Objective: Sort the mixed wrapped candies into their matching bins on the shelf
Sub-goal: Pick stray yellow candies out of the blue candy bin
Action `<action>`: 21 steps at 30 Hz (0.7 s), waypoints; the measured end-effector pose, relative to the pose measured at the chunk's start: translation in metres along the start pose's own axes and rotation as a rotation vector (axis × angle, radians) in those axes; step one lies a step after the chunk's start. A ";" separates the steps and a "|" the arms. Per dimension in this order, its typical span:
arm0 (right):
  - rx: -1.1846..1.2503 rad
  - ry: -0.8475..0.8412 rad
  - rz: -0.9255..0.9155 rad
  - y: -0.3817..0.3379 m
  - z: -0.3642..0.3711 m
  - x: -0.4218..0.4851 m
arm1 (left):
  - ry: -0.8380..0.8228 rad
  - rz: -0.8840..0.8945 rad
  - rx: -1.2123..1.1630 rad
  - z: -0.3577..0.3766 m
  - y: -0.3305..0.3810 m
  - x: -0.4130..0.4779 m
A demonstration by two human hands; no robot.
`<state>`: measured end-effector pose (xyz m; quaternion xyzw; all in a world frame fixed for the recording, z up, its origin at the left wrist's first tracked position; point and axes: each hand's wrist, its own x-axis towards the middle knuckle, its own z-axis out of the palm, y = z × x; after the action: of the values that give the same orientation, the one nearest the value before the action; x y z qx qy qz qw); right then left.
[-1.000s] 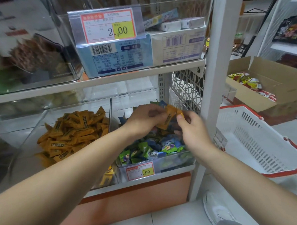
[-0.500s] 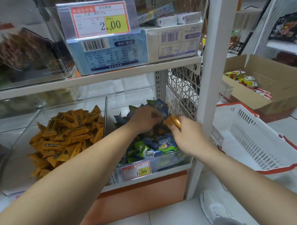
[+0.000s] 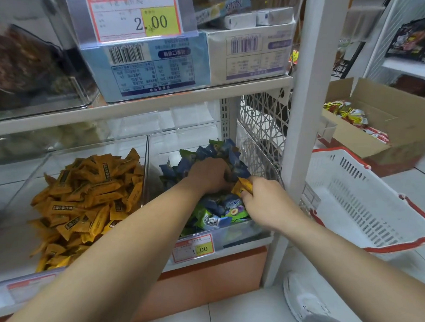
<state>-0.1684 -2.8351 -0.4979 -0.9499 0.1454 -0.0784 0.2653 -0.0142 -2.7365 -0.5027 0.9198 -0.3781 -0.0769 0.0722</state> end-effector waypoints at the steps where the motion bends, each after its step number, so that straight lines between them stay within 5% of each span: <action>1: 0.009 0.007 -0.001 0.000 0.000 0.000 | 0.009 -0.002 -0.020 -0.003 0.000 -0.001; 12: 0.247 0.121 -0.001 0.000 0.000 -0.002 | 0.213 -0.009 -0.379 -0.051 -0.018 -0.062; 17: 0.511 0.213 -0.061 -0.015 -0.010 -0.011 | 0.281 -0.111 -0.969 -0.057 -0.020 -0.113; 21: 0.796 0.091 -0.054 -0.051 -0.009 -0.021 | 0.289 -0.204 -1.410 -0.059 -0.011 -0.144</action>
<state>-0.1789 -2.7914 -0.4647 -0.7719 0.0900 -0.1775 0.6038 -0.0966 -2.6225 -0.4342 0.6862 -0.1375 -0.1864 0.6896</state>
